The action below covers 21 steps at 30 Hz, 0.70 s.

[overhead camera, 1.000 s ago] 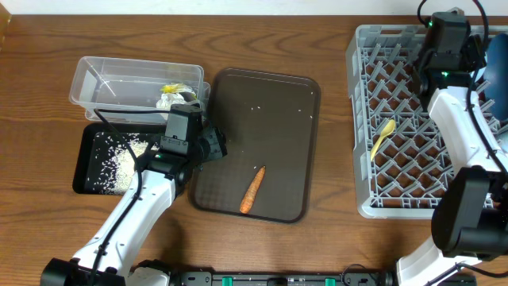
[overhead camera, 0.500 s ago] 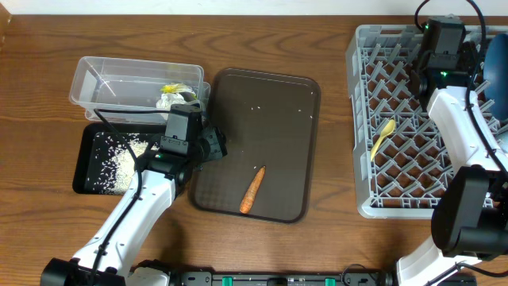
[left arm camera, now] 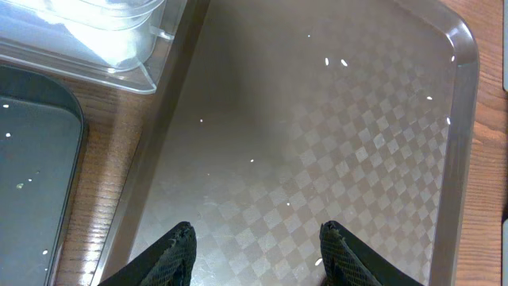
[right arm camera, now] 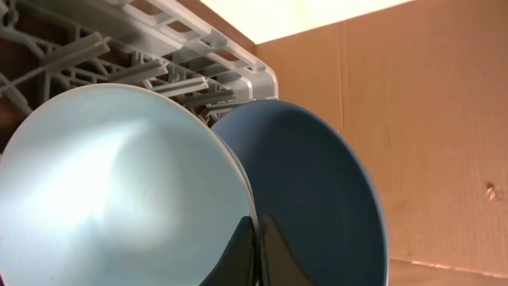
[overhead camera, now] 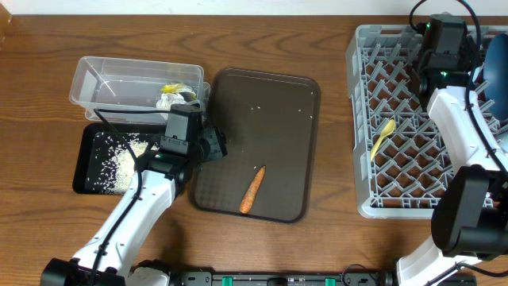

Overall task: Sort waste into correct bins and load items into the dishwasher rack
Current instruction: 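Open right gripper and withdraw it from the bowl in the rack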

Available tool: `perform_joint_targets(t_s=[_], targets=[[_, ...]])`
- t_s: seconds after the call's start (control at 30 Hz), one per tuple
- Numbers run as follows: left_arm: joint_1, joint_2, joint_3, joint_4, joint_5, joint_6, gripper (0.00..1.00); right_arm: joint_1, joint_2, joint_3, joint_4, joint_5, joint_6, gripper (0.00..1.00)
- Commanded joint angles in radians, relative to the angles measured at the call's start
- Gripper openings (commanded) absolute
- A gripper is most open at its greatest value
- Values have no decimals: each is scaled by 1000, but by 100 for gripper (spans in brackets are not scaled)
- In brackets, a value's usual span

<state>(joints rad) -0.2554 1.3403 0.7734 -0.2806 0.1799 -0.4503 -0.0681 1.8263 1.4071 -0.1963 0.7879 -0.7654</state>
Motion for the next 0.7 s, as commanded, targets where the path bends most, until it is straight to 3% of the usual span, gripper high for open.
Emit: perform_joint_targets(t_s=[0.0,0.47,0.67], targets=[[5,-13,12,1,-6,5,53,-12,9,3,6,-3,-63,1],[5,-13,12,1,-6,5,53,-23,16,3,0,2,-66,1],[5,-13,12,-4,-6,5,53,-22,79,3,6,103,-51,1]])
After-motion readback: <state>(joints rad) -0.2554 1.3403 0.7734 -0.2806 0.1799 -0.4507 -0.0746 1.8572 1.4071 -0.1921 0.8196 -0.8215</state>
